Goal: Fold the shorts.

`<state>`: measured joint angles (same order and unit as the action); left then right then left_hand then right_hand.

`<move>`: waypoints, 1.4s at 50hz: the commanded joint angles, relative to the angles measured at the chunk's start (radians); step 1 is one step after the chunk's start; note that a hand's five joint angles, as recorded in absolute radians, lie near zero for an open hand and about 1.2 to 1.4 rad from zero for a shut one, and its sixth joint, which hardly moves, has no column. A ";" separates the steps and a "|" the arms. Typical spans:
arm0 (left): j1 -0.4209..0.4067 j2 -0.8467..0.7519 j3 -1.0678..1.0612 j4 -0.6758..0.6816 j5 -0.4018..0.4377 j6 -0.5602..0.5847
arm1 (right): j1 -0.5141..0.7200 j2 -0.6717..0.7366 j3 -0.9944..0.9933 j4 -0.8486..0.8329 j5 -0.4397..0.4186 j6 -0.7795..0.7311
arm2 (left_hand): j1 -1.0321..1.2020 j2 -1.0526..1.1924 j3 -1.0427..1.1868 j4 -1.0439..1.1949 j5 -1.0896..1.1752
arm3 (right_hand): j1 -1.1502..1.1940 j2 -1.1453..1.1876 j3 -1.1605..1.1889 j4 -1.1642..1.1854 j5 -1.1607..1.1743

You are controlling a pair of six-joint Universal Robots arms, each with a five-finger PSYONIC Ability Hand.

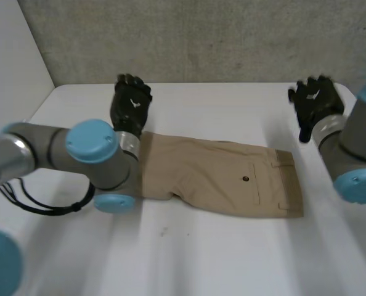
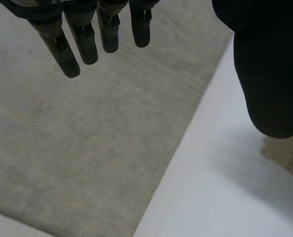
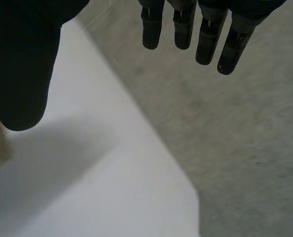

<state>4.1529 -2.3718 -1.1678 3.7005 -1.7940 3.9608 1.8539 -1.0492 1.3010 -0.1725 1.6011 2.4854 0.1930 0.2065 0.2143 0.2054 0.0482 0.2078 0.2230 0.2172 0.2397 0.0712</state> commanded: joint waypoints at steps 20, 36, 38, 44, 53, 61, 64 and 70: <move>0.047 0.605 -0.713 -0.200 0.146 -0.669 | -0.088 -0.288 0.603 0.038 -0.276 0.231 | 0.006 -0.008 -0.015 -0.007 -0.024 | 0.197 0.182 0.187 0.165 0.159; 0.066 0.648 -0.814 0.001 0.151 -0.661 | -0.104 -0.111 0.578 -0.090 -0.259 0.219 | 0.015 0.001 -0.007 0.002 -0.015 | 0.772 0.757 0.763 0.740 0.734; 0.066 0.648 -0.816 0.001 0.151 -0.661 | -0.108 -0.104 0.563 -0.084 -0.260 0.217 | 0.015 0.001 -0.007 0.002 -0.015 | 1.126 1.111 1.117 1.094 1.088; 0.066 0.649 -0.817 0.001 0.151 -0.660 | -0.171 -0.121 0.558 -0.068 -0.262 0.184 | 0.015 0.001 -0.007 0.002 -0.015 | 1.188 1.173 1.179 1.157 1.151; 0.070 0.669 -0.819 -0.001 0.142 -0.660 | -0.294 -0.272 0.544 0.031 -0.251 -0.163 | 0.015 0.001 -0.007 0.002 -0.015 | 1.188 1.173 1.179 1.157 1.151; 0.070 0.678 -0.820 -0.001 0.140 -0.660 | -0.194 -0.272 0.397 0.068 -0.144 -0.358 | 0.015 0.001 -0.007 0.002 -0.015 | 1.188 1.173 1.179 1.157 1.151; 0.070 0.681 -0.820 -0.004 0.140 -0.660 | -0.025 -0.250 0.305 0.067 -0.145 -0.397 | 0.006 -0.008 -0.015 -0.007 -0.024 | 1.188 1.173 1.179 1.157 1.151; 0.066 0.692 -0.820 -0.002 0.134 -0.660 | 0.234 -0.131 0.178 0.059 -0.205 -0.503 | -0.003 -0.016 -0.024 -0.015 -0.033 | 1.188 1.173 1.179 1.157 1.151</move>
<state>4.2222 -1.6880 -1.9878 3.6978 -1.6542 3.3011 1.8263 -1.2892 1.6049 -0.1033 1.4520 2.0710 0.1930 0.2065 0.2143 0.2054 0.0482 0.9704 1.1760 1.1800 1.1913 0.9630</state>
